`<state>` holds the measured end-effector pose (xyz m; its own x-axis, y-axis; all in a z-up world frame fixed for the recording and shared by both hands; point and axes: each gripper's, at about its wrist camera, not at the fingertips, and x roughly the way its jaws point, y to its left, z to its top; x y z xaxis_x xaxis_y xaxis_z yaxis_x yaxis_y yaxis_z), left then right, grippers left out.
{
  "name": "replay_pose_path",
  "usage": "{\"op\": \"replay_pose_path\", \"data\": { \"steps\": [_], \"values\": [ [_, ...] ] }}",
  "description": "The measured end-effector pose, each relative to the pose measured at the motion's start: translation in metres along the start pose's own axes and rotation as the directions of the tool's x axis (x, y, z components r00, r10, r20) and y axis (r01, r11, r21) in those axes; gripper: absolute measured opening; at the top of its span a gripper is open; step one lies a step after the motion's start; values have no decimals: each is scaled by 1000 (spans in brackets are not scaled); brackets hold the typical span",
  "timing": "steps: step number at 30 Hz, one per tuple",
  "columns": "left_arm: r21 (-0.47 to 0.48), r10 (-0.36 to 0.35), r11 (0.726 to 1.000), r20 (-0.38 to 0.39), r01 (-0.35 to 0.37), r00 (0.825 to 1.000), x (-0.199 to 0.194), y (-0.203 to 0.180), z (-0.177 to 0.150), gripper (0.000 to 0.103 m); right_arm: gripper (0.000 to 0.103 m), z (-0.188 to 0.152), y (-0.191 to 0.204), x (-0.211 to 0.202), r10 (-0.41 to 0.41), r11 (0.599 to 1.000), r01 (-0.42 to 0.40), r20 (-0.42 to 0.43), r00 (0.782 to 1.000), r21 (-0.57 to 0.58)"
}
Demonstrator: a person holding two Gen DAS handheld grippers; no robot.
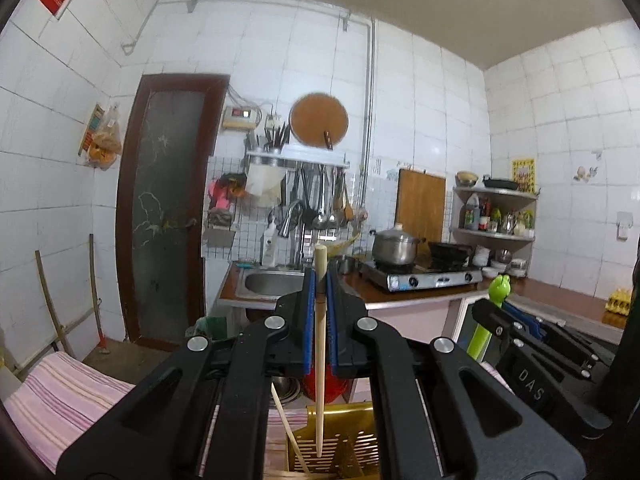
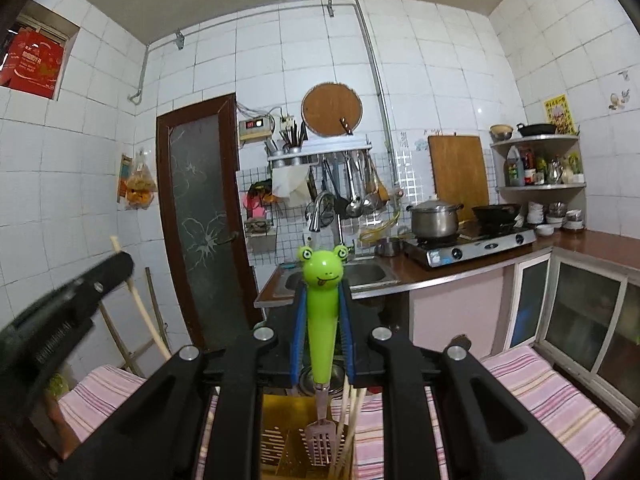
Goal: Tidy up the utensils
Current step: 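Lower the fork and chopstick into the yellow holder and open both tools, then move the right tool to the blue spoon and close on its handle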
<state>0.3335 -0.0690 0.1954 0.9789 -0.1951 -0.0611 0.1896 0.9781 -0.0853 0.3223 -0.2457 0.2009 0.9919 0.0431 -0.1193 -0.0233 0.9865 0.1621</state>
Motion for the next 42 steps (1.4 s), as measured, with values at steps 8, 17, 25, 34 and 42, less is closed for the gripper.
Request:
{"op": "replay_pose_path", "data": {
  "steps": [8,17,25,34,42],
  "values": [
    [31,20,999,-130,-17,991,45,8,-60,4,16,-51,-13,40,-12,1000,14,-122,992,10],
    [7,51,999,-260,-51,964,61,29,-93,5,17,-92,-27,61,-64,998,60,-244,968,-24],
    [-42,102,993,-207,-112,973,-5,47,-49,86,67,-69,-19,18,-162,985,141,-240,957,-103],
    [55,163,986,-256,-155,953,-105,58,-60,98,92,-102,-7,-66,-195,979,164,-314,929,-124],
    [69,230,973,-418,-222,879,-140,96,-135,98,92,-168,16,-101,-200,975,135,-425,883,-178]
  ]
}}
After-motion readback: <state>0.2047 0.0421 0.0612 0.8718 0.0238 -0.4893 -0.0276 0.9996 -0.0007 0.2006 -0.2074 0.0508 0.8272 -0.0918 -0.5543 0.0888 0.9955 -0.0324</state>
